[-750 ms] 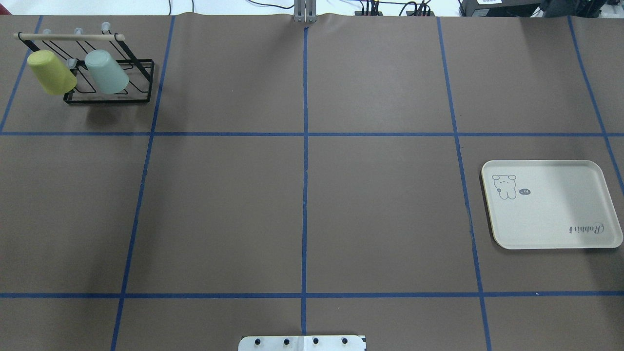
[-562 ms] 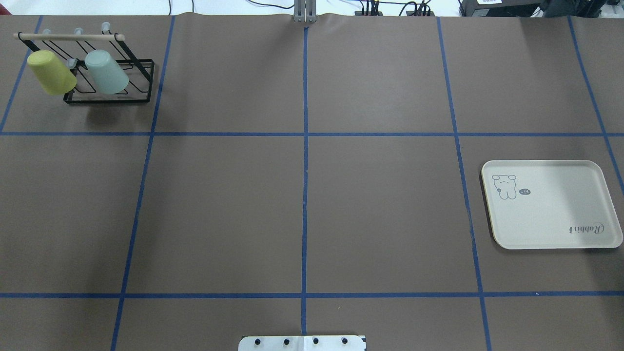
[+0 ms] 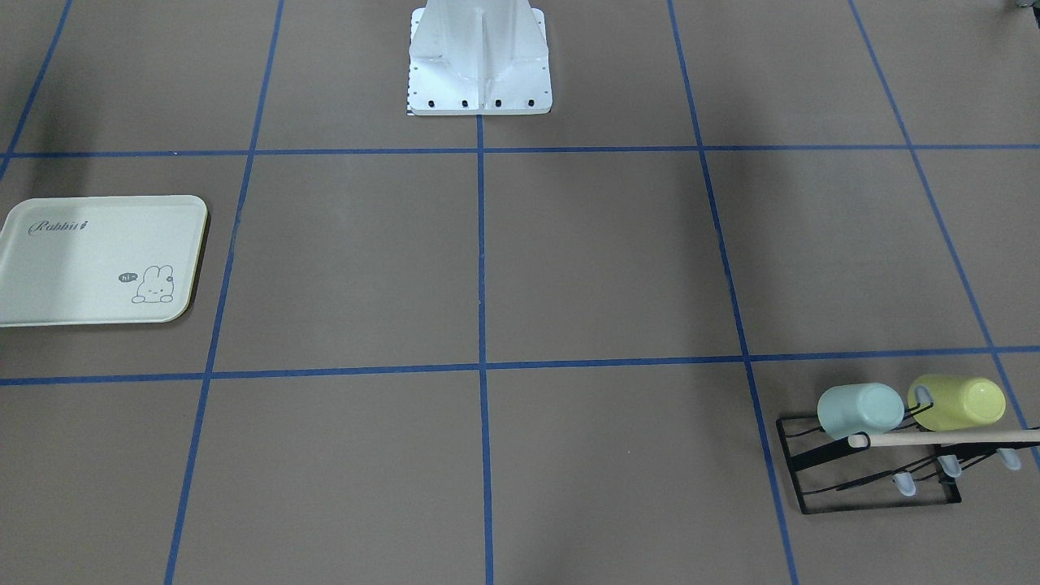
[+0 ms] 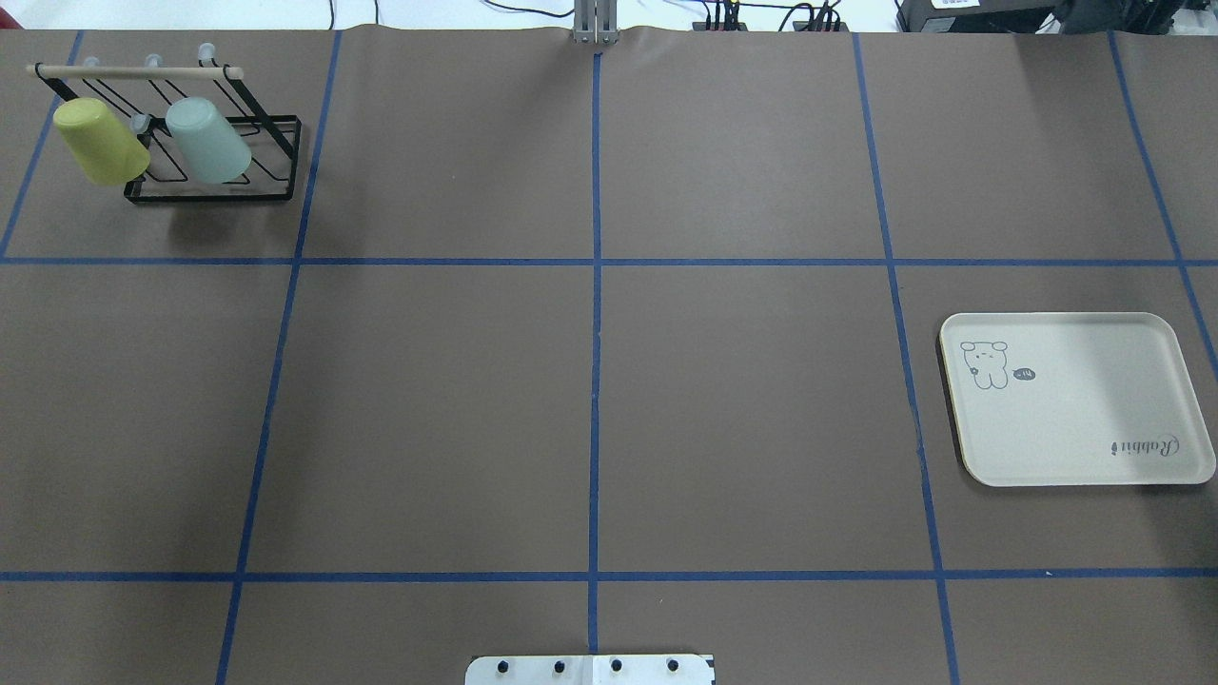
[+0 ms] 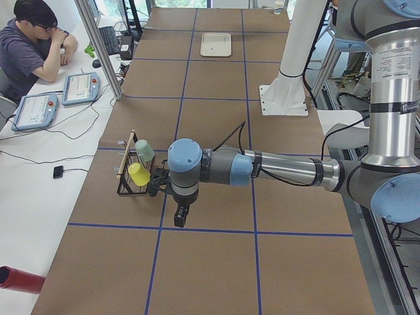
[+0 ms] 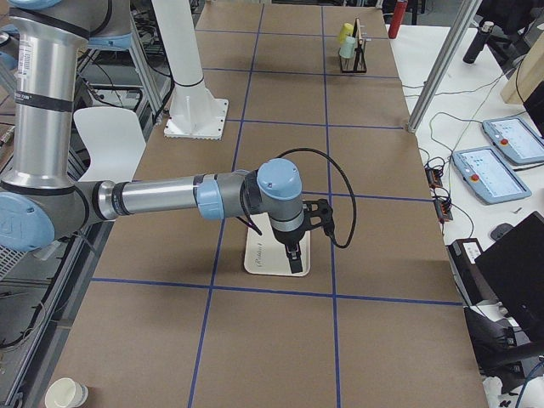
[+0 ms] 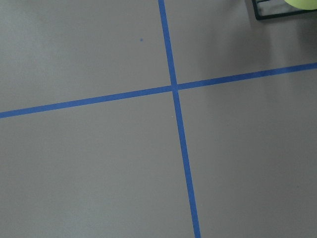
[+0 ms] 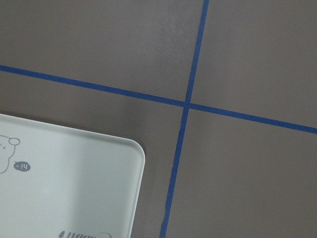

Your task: Left arm grabs green cup and hands to right arm on tray

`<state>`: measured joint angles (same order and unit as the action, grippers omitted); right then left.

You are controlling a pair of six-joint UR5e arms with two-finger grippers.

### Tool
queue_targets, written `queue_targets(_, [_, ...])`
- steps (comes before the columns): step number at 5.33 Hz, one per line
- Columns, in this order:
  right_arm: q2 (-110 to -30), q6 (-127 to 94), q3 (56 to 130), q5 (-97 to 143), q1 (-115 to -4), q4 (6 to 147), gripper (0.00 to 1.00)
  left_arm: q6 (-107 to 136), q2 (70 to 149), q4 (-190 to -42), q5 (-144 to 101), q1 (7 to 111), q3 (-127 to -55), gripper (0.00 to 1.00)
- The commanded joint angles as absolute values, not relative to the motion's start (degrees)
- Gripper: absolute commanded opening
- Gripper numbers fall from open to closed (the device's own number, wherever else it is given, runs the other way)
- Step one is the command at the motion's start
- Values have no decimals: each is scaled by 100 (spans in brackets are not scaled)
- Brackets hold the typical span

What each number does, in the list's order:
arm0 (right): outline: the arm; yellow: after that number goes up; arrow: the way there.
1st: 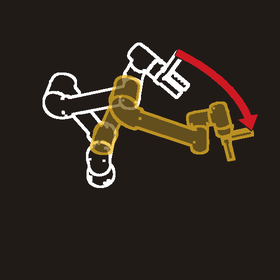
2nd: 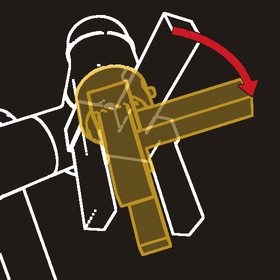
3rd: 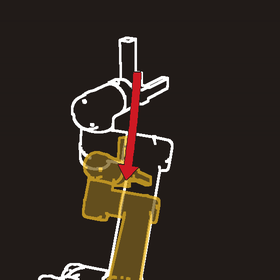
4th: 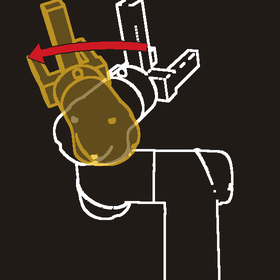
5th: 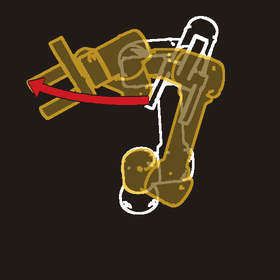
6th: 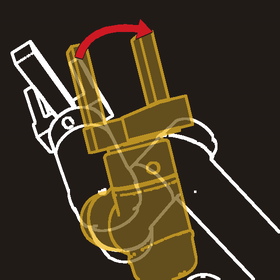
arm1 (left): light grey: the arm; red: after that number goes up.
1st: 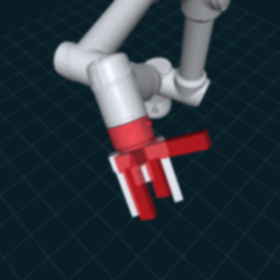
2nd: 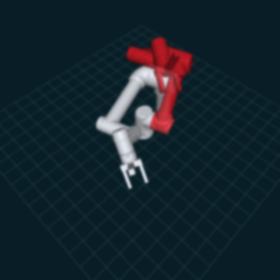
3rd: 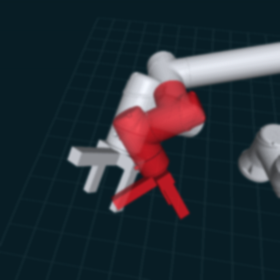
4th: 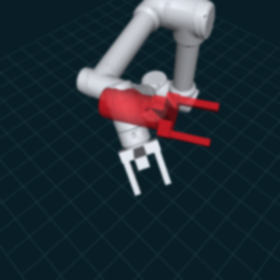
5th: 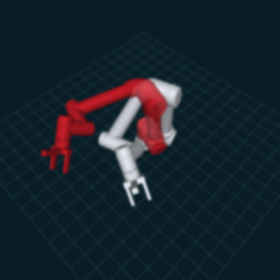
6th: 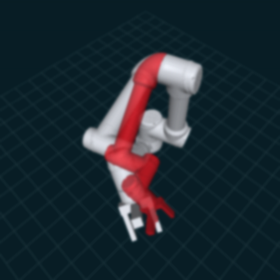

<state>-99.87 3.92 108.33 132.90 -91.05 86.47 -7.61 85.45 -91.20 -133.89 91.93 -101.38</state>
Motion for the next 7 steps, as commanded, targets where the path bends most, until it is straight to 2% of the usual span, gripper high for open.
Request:
queue_targets(1, [-9967,404,10828,13263,-9044,8508,100,-756,8769,-10093,-13386,9193,-9994,100])
queue_targets(4, [-9967,396,10811,13271,-8983,8464,100,397,9762,-10422,-13430,8967,-9668,100])
queue_targets(7, [-9967,404,10784,13280,-8982,8464,100,1113,10701,-10512,-13325,7863,-9476,100])
